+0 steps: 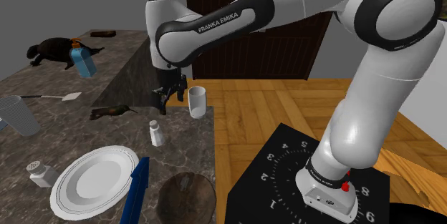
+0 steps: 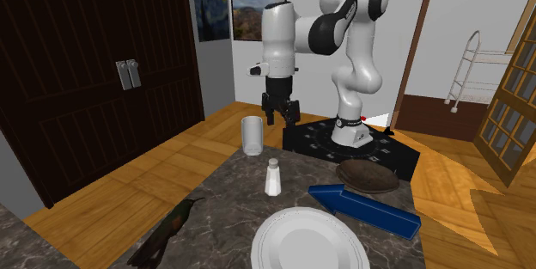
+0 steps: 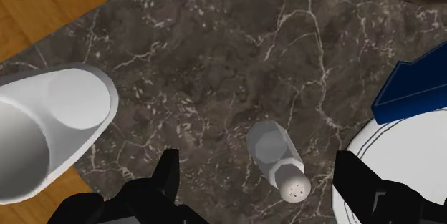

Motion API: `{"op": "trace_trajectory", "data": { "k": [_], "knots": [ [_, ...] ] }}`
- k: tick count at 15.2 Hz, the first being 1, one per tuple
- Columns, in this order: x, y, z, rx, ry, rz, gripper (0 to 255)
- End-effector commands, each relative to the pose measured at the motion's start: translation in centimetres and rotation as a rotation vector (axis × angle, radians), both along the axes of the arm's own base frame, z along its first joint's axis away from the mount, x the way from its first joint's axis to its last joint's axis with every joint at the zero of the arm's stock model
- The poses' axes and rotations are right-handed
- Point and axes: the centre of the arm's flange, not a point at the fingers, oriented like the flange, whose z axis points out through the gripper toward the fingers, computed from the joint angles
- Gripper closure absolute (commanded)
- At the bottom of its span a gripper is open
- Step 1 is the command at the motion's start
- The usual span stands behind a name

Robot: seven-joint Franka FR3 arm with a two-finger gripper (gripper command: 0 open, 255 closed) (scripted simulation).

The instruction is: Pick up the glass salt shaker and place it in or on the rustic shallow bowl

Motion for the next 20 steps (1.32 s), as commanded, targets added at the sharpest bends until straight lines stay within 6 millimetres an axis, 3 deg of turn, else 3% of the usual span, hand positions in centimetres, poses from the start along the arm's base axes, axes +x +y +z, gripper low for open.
{"op": "trace_trajectory", "data": {
  "k": [1, 5, 13, 20],
  "knots": [
    [1.7, 1.8, -1.4, 0.002, 0.000, 0.009, 0],
    [4.6, 5.3, -4.0, 0.006, 0.002, 0.026, 0],
    [4.7, 5.8, -8.1, 0.006, 0.002, 0.027, 0],
    [4.7, 5.8, -8.1, 0.006, 0.002, 0.027, 0]
  ]
}}
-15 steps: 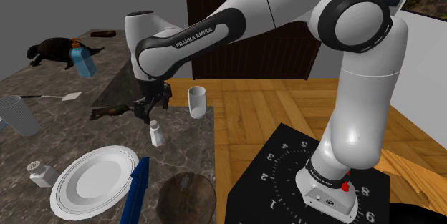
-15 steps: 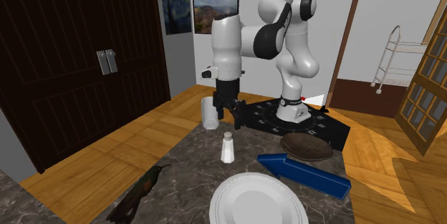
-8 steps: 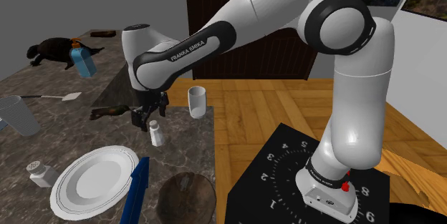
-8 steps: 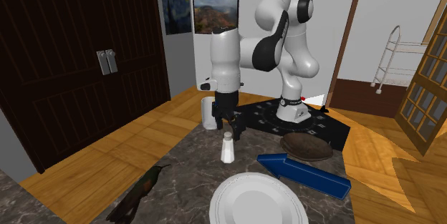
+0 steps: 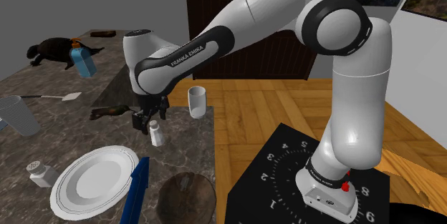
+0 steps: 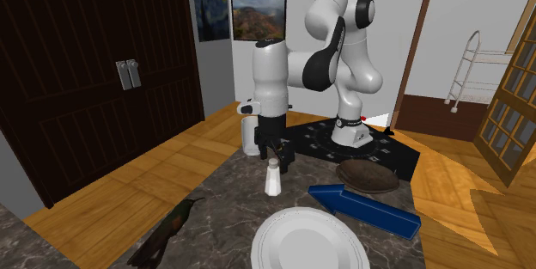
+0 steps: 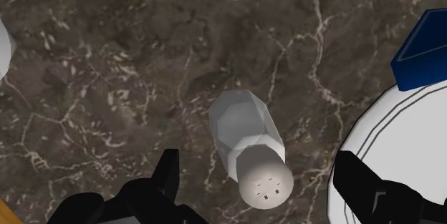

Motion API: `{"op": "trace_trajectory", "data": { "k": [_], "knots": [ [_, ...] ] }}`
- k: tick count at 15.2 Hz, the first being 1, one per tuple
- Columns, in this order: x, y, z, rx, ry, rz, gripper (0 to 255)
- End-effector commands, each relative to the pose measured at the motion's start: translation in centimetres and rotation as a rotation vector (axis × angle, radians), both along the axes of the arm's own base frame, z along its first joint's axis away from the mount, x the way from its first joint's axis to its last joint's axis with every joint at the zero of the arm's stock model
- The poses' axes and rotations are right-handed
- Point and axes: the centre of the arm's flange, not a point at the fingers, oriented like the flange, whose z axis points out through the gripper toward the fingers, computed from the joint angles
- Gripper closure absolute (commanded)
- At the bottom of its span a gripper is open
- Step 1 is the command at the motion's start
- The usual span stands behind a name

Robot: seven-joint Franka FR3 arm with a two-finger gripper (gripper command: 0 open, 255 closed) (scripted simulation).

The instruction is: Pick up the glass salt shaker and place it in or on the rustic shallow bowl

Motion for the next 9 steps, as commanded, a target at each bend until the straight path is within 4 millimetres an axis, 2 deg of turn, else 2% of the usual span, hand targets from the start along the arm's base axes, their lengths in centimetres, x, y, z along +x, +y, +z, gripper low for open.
{"op": "trace_trajectory", "data": {
  "k": [1, 2, 9],
  "knots": [
    [0.00, 0.00, 0.00, 0.000, 0.000, 0.000, 0],
    [0.00, 0.00, 0.00, 0.000, 0.000, 0.000, 255],
    [0.00, 0.00, 0.00, 0.000, 0.000, 0.000, 255]
  ]
}}
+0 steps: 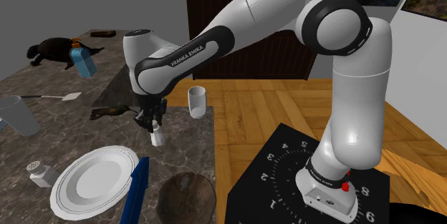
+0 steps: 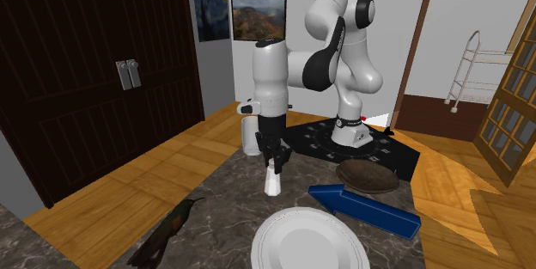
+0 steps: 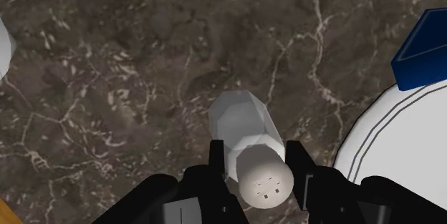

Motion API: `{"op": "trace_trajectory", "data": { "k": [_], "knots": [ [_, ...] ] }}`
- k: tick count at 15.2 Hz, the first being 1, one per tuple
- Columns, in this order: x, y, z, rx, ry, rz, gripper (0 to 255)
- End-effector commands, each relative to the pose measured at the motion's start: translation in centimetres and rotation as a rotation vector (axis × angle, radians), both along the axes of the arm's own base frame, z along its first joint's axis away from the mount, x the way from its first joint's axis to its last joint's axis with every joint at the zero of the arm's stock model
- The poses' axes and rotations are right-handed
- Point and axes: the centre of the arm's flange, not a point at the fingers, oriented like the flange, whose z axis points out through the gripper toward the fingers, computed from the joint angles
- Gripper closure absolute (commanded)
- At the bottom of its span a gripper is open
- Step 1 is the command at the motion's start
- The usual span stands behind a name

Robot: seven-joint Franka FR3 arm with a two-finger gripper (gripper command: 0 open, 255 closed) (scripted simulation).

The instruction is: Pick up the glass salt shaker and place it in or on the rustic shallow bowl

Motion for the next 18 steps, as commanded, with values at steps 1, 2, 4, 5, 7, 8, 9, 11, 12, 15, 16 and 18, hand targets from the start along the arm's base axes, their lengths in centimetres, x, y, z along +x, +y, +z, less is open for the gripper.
{"op": "trace_trajectory", "data": {
  "k": [1, 2, 4, 5, 7, 8, 9, 11, 12, 15, 16, 18],
  "knots": [
    [0.0, 0.0, 0.0, 0.000, 0.001, 0.000, 255],
    [0.0, 0.0, 0.0, 0.000, 0.001, 0.000, 255],
    [0.0, 0.0, 1.0, 0.000, 0.001, 0.000, 255],
    [0.0, 0.0, 1.5, 0.000, 0.001, 0.000, 255],
    [0.0, 0.0, 2.6, 0.000, 0.001, 0.000, 255],
    [0.0, 0.0, 3.1, 0.000, 0.001, 0.000, 255],
    [0.0, 0.0, 3.7, 0.000, 0.001, 0.000, 255],
    [0.0, 0.0, 4.7, 0.000, 0.001, 0.000, 255],
    [0.0, 0.0, 5.2, 0.000, 0.001, 0.000, 255],
    [0.0, 0.0, 6.8, 0.000, 0.001, 0.000, 255],
    [0.0, 0.0, 7.4, 0.000, 0.001, 0.000, 255],
    [0.0, 0.0, 8.4, 0.000, 0.001, 0.000, 255]
  ]
}}
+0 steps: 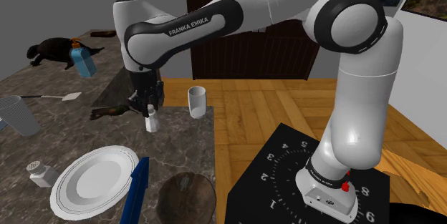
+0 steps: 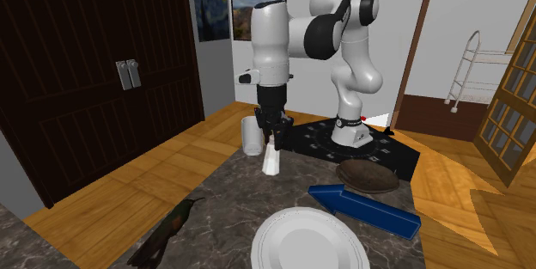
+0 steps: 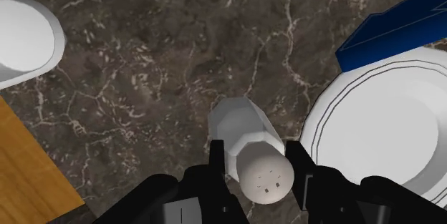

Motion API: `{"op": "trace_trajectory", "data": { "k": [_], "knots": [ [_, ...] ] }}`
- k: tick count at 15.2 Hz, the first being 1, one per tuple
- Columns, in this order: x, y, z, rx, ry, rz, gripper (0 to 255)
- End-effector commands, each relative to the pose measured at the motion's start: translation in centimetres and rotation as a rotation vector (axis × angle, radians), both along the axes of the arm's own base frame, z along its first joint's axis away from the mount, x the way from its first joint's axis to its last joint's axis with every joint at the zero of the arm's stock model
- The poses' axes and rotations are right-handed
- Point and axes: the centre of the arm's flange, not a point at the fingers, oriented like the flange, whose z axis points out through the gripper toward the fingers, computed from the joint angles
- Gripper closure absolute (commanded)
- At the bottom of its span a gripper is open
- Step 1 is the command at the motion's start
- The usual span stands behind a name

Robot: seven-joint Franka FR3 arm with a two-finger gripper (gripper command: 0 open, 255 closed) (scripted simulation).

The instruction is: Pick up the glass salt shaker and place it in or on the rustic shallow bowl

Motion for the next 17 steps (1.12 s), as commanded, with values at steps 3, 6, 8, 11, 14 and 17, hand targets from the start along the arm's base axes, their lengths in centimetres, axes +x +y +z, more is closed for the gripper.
{"op": "trace_trajectory", "data": {
  "k": [3, 6, 8, 11, 14, 17],
  "knots": [
    [-0.1, 0.0, 2.2, 0.000, 0.000, 0.000, 255],
    [-0.1, 0.0, 3.7, 0.000, 0.000, 0.000, 255],
    [-0.1, 0.0, 4.3, 0.000, 0.000, 0.000, 255],
    [-3.8, 1.4, 4.8, 0.000, 0.000, 0.000, 255],
    [-7.5, 2.7, 5.4, 0.000, 0.000, 0.000, 255],
    [-11.2, 4.0, 5.9, 0.000, 0.000, 0.000, 255]
  ]
}}
